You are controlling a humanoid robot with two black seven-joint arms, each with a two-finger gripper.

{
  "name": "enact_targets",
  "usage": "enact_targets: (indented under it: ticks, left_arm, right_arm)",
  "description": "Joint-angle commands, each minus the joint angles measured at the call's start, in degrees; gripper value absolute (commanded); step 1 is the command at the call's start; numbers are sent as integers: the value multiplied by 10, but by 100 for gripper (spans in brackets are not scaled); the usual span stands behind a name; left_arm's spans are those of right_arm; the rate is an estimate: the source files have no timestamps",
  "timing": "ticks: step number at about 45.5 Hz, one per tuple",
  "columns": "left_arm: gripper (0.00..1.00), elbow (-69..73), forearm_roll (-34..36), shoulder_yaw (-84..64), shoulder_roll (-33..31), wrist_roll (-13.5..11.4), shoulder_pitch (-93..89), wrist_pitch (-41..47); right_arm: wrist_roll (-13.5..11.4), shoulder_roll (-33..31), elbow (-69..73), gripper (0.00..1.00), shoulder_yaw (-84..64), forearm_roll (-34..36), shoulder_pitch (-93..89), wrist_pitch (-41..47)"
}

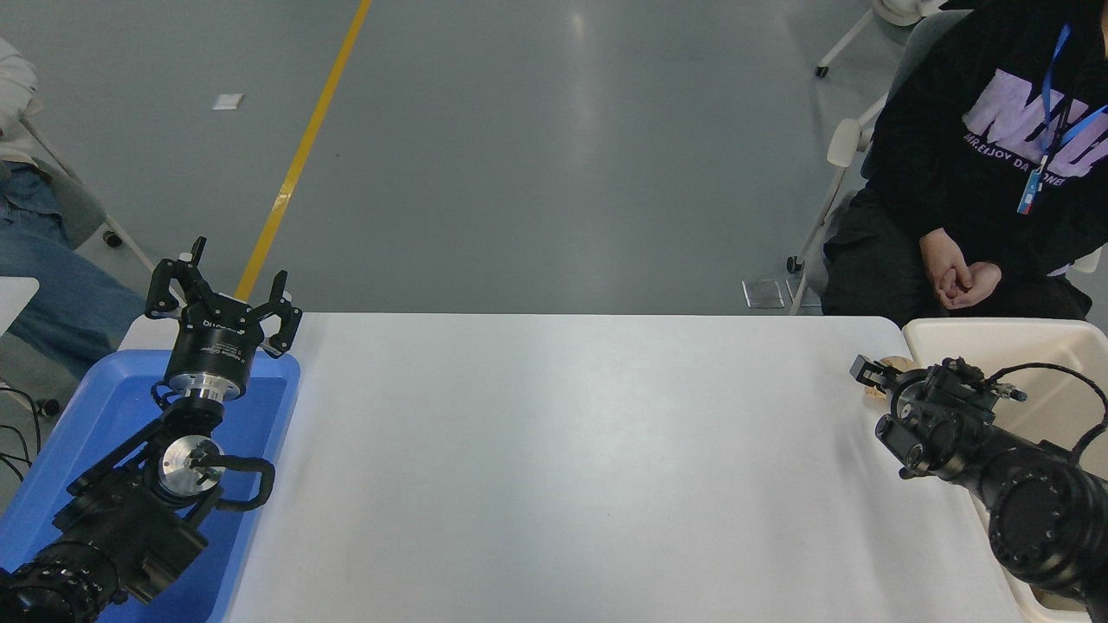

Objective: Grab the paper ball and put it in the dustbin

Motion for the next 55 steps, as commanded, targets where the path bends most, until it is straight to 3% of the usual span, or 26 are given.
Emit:
enact_targets:
  ticks: [1,10,16,23,54,55]
  left_arm:
    - [99,-1,0,0,0,0,0,0]
    - [99,0,0,0,0,0,0,0]
    - [99,-1,0,0,0,0,0,0]
    - [99,0,0,0,0,0,0,0]
    - [99,0,0,0,0,0,0,0]
    - [99,0,0,0,0,0,0,0]
  right_arm:
    - [4,1,-2,71,54,0,-8,-15]
    - [5,2,1,42,68,1,-9,-15]
    - [6,2,6,28,72,1,-9,-15]
    - [6,2,7,1,83,1,-12,-13]
    - [5,-2,39,0,127,1,3,-13]
    - [6,-3,47,10,127,1,9,-14]
